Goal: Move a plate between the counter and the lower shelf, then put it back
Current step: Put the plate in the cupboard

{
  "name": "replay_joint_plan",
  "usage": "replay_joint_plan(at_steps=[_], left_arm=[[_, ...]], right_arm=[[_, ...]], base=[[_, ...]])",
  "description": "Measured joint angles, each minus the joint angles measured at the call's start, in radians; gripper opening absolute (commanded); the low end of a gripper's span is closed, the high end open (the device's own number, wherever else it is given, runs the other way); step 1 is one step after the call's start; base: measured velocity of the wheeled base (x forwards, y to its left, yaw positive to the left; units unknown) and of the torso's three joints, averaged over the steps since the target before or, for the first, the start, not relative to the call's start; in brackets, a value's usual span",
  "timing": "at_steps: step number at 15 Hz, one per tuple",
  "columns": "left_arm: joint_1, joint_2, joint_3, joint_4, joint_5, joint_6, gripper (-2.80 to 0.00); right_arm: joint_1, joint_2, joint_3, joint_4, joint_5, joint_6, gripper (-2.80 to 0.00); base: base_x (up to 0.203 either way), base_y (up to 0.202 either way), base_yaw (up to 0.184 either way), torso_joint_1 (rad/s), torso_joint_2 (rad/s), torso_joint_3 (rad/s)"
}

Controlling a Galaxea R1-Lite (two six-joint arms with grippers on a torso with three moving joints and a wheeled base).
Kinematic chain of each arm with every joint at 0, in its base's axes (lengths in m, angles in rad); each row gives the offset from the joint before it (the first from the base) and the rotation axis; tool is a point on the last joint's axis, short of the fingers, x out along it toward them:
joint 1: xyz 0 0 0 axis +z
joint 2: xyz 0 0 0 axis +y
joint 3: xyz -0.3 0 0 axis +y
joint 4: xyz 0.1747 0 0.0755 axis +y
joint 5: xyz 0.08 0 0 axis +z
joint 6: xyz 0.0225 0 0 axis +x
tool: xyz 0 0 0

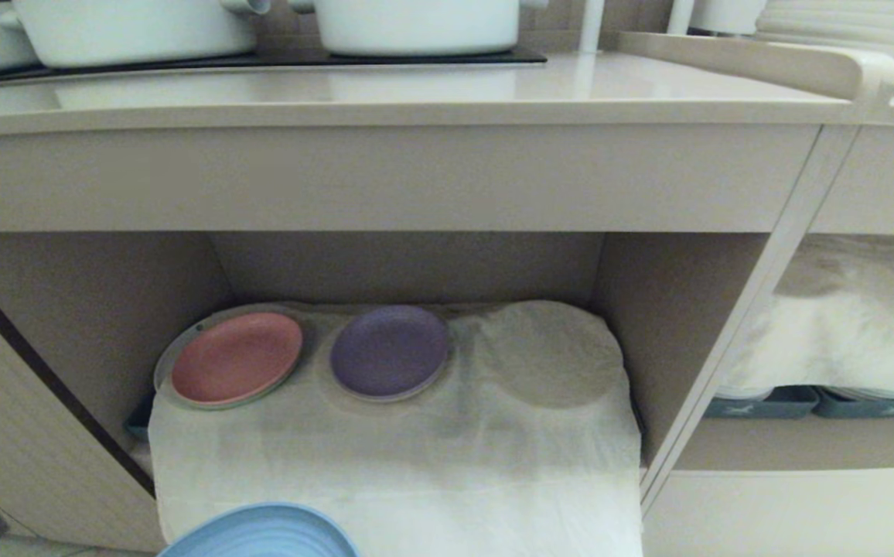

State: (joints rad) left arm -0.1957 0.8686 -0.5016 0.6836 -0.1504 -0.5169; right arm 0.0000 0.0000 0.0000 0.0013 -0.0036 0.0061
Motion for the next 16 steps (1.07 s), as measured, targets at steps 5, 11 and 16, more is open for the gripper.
replay_joint_plan(at_steps=[5, 11, 16], left_arm=[[0.0, -0.007, 0.006, -0.001, -0.001, 0.001, -2.8], [0.0, 0.002, 0.002, -0.009, -0.024, -0.001, -2.8], [0.0, 0.024, 0.008, -0.07, -0.028, -0.004, -2.8]], right_arm=[[0.0, 0.0, 0.0, 0.0, 0.0, 0.0, -2.8], [0.0, 0.0, 0.0, 0.0, 0.001, 0.0, -2.8], [0.0, 0.0, 0.0, 0.0, 0.001, 0.0, -2.8]], base=[[0.0, 0.0, 0.0, 0.0, 0.0, 0.0], [0.0, 0.0, 0.0, 0.0, 0.0, 0.0], [0.0, 0.0, 0.0, 0.0, 0.0, 0.0]])
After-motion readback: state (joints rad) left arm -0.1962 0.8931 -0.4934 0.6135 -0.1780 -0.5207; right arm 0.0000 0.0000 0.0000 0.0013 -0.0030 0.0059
